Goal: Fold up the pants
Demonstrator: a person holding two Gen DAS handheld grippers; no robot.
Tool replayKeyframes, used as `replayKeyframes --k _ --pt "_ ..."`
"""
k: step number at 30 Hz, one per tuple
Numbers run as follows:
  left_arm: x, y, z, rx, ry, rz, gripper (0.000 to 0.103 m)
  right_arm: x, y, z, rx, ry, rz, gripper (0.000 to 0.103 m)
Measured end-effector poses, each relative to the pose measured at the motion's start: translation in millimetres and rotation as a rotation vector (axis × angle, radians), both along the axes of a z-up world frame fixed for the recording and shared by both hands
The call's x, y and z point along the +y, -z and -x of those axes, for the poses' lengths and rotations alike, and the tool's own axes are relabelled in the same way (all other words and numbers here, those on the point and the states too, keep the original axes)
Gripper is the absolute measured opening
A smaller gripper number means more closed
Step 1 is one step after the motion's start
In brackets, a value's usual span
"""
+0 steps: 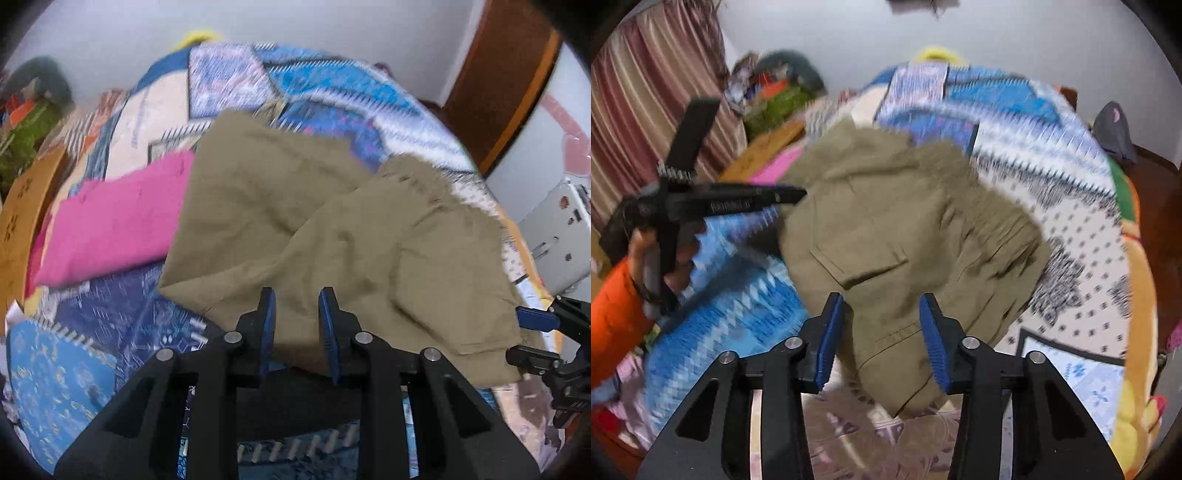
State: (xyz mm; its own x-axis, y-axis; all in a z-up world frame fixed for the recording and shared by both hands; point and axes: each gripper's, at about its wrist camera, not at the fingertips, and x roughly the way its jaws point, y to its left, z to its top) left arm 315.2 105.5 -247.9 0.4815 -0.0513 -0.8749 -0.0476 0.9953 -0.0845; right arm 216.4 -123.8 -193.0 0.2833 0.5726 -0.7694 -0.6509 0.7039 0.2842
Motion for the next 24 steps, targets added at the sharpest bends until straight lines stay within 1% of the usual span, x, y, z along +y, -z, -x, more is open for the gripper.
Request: replayKeyframes --k 2,3,4,5,10,12,15,18,20,22,24 --pt "5 6 2 0.002 -0.003 0.023 0.026 -3 3 -11 0.0 0.011 -0.007 0.034" --pt "8 6 4 -0.002 -0.009 0.026 0.026 -4 4 -19 0.003 0.014 0.01 0.031" --pt "10 6 5 -0.004 -0.017 0.026 0.026 -4 4 -23 -0.005 0.012 0.026 0.025" --pt "12 7 8 -0.006 -0.034 0.025 0.026 -5 6 -28 -0.022 0.01 0.048 0.025" --pt "11 7 20 -0.031 -0.075 0.02 0.026 -9 21 -57 -0.05 0.018 0.125 0.025" --pt "9 6 24 -0.035 -0.079 0.018 0.026 -9 26 -68 -0.045 0.019 0.139 0.023" --pt "5 5 24 -0.035 -0.071 0.013 0.026 -1 31 -85 -0.072 0.012 0.185 0.021" --pt "3 2 25 -0.034 -0.058 -0.01 0.026 7 31 -103 -0.083 0.024 0.227 0.021" --pt "8 -1 26 -0.037 -0.058 -0.029 0.026 9 26 -108 -0.093 0.032 0.245 0.021" --pt "18 -5 27 -0.043 -0.09 -0.068 0.027 7 21 -107 -0.097 0.039 0.24 0.023" --pt "36 -7 26 -0.033 -0.123 -0.073 0.027 0 15 -102 -0.108 0.066 0.23 0.025"
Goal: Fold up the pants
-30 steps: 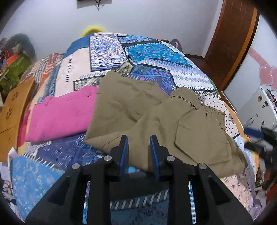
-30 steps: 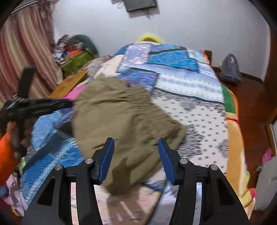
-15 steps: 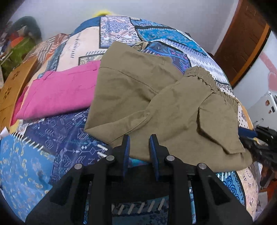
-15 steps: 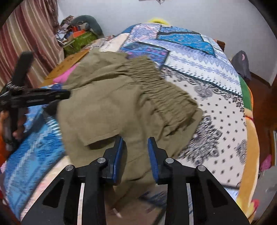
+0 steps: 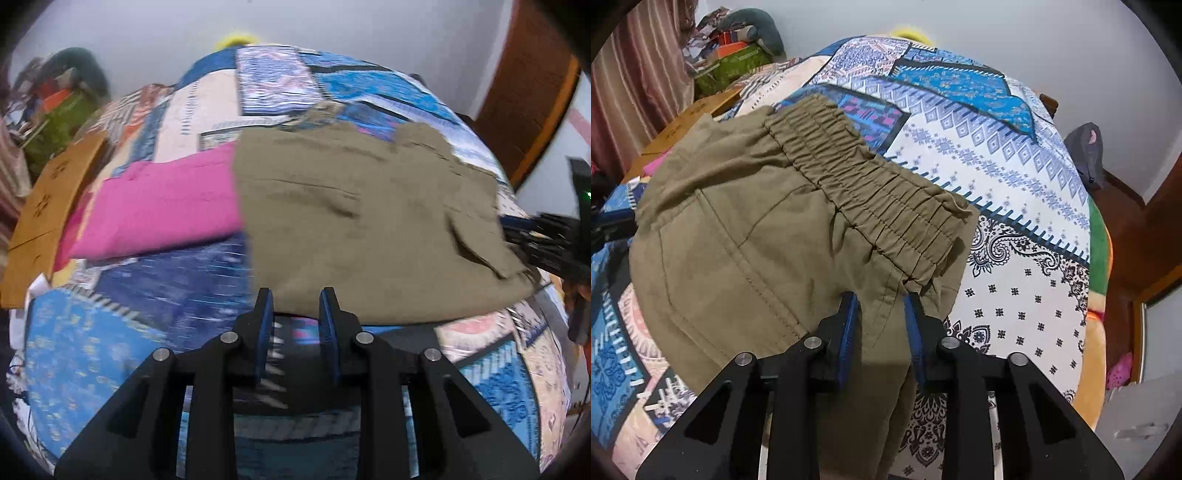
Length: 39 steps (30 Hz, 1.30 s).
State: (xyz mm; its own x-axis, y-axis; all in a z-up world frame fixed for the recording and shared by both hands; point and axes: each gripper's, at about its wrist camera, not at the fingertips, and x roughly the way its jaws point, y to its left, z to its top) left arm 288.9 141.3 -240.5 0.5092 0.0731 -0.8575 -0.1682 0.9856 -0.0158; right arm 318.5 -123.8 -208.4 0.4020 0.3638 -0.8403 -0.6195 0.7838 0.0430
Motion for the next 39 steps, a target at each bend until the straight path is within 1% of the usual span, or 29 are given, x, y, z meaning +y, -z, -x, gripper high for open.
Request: replayKeyframes --k 1,2,3,4,5,6,7,8,9,10,11,14,20,22,26,28,30,31,33,34,35,36,37,38,39 --pt "8 -1 -1 0.006 -0.01 0.009 0.027 -4 -3 4 -0.006 0.013 -0.007 0.027" --pt "16 -5 -2 0.006 -0.017 0.024 0.027 -9 -7 7 -0.008 0.03 -0.026 0.032" --pt "23 -9 -3 -0.003 -0.018 0.031 0.031 -15 -12 11 -0.007 0.046 -0.053 0.035" --pt "26 -13 -3 -0.016 -0.019 0.025 0.035 -18 -15 14 -0.008 0.055 -0.07 0.043" --pt "28 -17 -4 -0.034 -0.021 0.012 0.049 -23 -21 19 -0.017 0.068 -0.087 0.047" --pt "30 -23 -5 -0.066 -0.022 -0.003 0.063 -26 -25 21 -0.027 0.076 -0.094 0.047" --pt "30 -27 -6 -0.088 -0.023 -0.008 0.067 -29 -30 26 -0.038 0.087 -0.103 0.048" --pt "30 -29 -9 -0.103 -0.02 -0.01 0.069 -30 -33 28 -0.042 0.096 -0.109 0.052" --pt "30 -29 -15 -0.103 -0.013 -0.006 0.069 -33 -36 32 -0.041 0.111 -0.119 0.056" --pt "31 -29 -20 -0.098 -0.007 0.0 0.069 -33 -37 33 -0.035 0.125 -0.128 0.063" --pt "30 -27 -25 -0.092 0.002 0.012 0.069 -34 -38 34 -0.031 0.137 -0.139 0.068" --pt "29 -16 -40 -0.066 0.025 0.043 0.069 -32 -33 31 -0.021 0.173 -0.154 0.069" --pt "22 20 -64 0.027 0.066 0.039 0.069 -28 -3 10 0.023 0.217 -0.129 0.069" --pt "21 32 -68 0.064 0.086 0.05 0.071 -30 4 3 0.017 0.233 -0.147 0.069" --pt "19 39 -70 0.057 0.119 0.061 0.071 -27 21 -15 0.088 0.223 -0.15 0.069" --pt "19 39 -72 0.047 0.129 0.07 0.068 -25 25 -19 0.115 0.199 -0.166 0.069" --pt "17 38 -74 0.037 0.141 0.087 0.05 -25 29 -24 0.148 0.187 -0.19 0.069" --pt "14 37 -75 0.033 0.136 0.082 0.048 -26 30 -25 0.158 0.185 -0.197 0.069" --pt "9 34 -77 0.018 0.13 0.067 0.033 -26 30 -26 0.17 0.172 -0.217 0.067" --pt "7 33 -79 0.013 0.129 0.058 0.031 -26 30 -26 0.173 0.165 -0.224 0.061" --pt "5 32 -80 0.008 0.127 0.05 0.025 -25 30 -25 0.181 0.15 -0.235 0.054" --pt "2 31 -80 0.003 0.127 0.04 0.021 -23 30 -25 0.182 0.144 -0.232 0.052" --pt "0 31 -80 0.0 0.128 0.033 0.018 -21 29 -24 0.178 0.141 -0.227 0.051" --pt "-2 30 -80 -0.005 0.133 0.025 0.012 -21 29 -22 0.172 0.139 -0.225 0.048" --pt "-7 27 -78 -0.015 0.146 0.003 0.008 -21 28 -21 0.165 0.138 -0.224 0.046"
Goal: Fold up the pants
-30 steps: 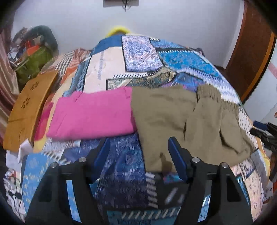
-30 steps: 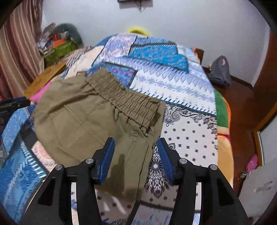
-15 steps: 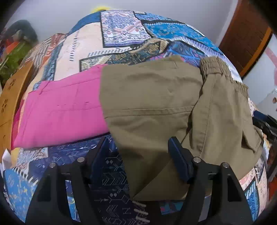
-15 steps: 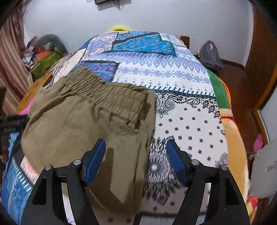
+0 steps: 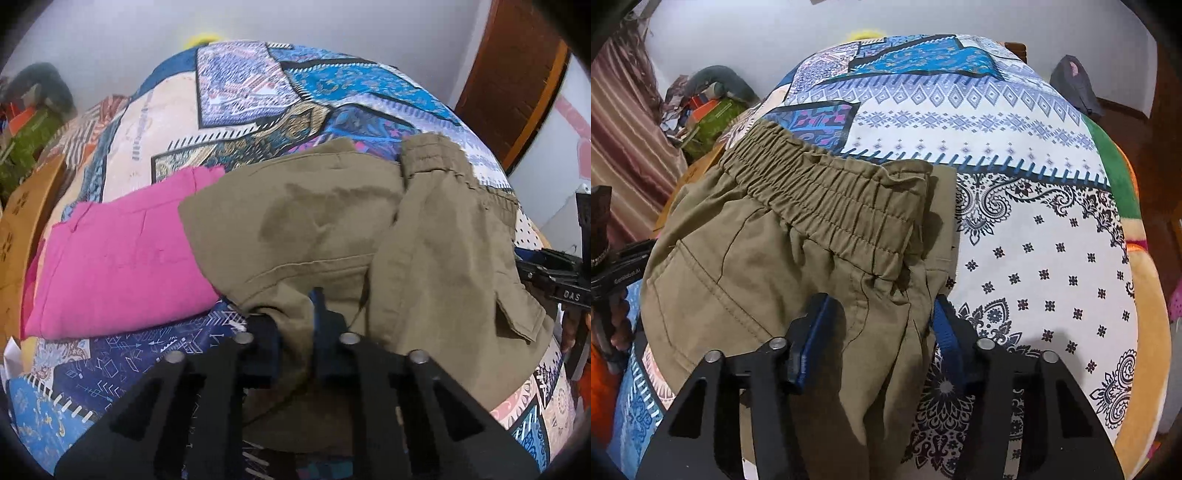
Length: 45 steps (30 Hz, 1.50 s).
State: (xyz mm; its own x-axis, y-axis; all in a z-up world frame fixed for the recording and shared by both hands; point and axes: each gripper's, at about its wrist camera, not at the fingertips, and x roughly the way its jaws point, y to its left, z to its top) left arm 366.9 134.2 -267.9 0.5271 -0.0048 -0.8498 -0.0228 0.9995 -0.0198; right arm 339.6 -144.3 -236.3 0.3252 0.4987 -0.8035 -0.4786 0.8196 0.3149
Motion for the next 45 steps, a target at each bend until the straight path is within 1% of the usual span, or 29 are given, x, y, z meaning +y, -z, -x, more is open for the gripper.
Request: replayKeyframes --k 2,3,4,5,8,12,20,26,30,33,40,45 --pt "-6 -4 3 -0.015 0.008 -0.039 0.006 -2 -3 2 -0.019 0.012 0.003 0.031" --pt "-8 -8 5 -0.023 0.01 -0.043 0.006 -3 -5 3 -0.028 0.009 -0.006 0.027" --pt "-9 -12 7 -0.032 0.01 -0.043 0.005 -4 -6 2 -0.038 0.01 -0.008 0.02" --pt "-10 -17 8 -0.042 0.008 -0.045 0.005 -4 -9 4 -0.05 0.012 -0.008 0.017" --pt "-10 -33 15 -0.073 0.008 -0.036 0.004 -2 -22 12 -0.103 0.012 0.001 0.012" --pt "-15 -57 24 -0.11 0.018 -0.043 0.004 -5 -47 25 -0.163 0.008 -0.029 0.011" --pt "-21 -93 45 -0.165 0.012 -0.053 0.004 3 -98 45 -0.257 -0.025 -0.046 0.01" --pt "-10 -124 62 -0.225 -0.012 -0.068 0.004 19 -131 49 -0.314 -0.037 -0.073 0.01" --pt "12 -140 65 -0.258 -0.058 -0.089 0.004 38 -146 49 -0.352 -0.051 -0.085 0.01" --pt "30 -147 63 -0.27 -0.088 -0.096 0.004 61 -156 47 -0.377 -0.073 -0.092 0.01" --pt "85 -160 55 -0.3 -0.164 -0.119 0.004 121 -164 26 -0.397 -0.116 -0.102 0.01" --pt "136 -161 43 -0.303 -0.25 -0.113 0.004 166 -163 10 -0.409 -0.152 -0.112 0.01"
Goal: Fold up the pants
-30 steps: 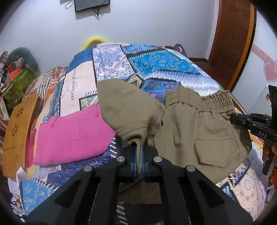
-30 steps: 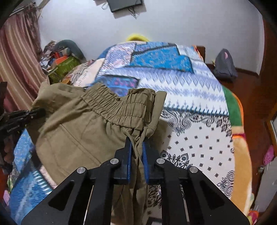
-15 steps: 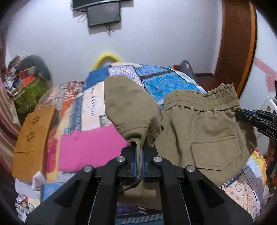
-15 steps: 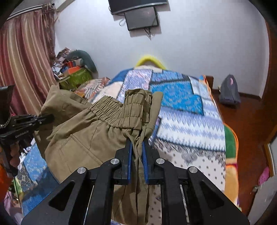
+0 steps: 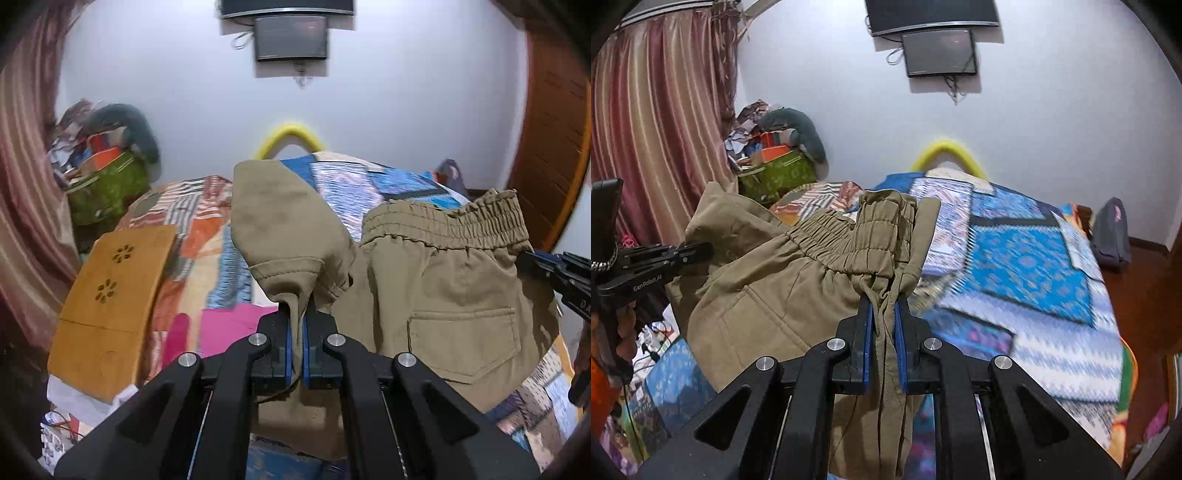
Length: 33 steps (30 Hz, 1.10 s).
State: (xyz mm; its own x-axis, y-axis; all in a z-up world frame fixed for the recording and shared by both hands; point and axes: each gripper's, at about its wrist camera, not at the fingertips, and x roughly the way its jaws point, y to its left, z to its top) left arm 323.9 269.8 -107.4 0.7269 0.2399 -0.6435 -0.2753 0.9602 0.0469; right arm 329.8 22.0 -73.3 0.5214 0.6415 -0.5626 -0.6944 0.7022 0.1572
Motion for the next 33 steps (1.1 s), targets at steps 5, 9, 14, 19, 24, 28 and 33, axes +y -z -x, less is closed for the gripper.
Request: replayKeyframes --k 5,9,14,19,24,28,33 --pt "48 22 -10 0.019 -0.053 0.027 0.004 46 21 -20 0.016 -0.038 0.014 0.01" --pt "85 65 -23 0.085 -0.078 0.106 0.004 72 50 -31 0.056 -0.062 0.048 0.01" --pt "117 133 -34 0.22 -0.125 0.164 0.004 93 105 -45 0.172 -0.092 0.135 0.01" --pt "128 177 -32 0.319 -0.118 0.174 0.013 97 134 -49 0.231 -0.099 0.206 0.011" --pt "114 176 -27 0.329 -0.126 0.083 0.024 99 130 -44 0.229 -0.122 0.274 0.018" --pt "123 169 -14 0.332 -0.163 0.044 0.038 93 122 -38 0.214 -0.108 0.301 0.022" --pt "137 163 14 0.364 -0.236 0.012 0.043 67 95 -24 0.185 -0.081 0.28 0.03"
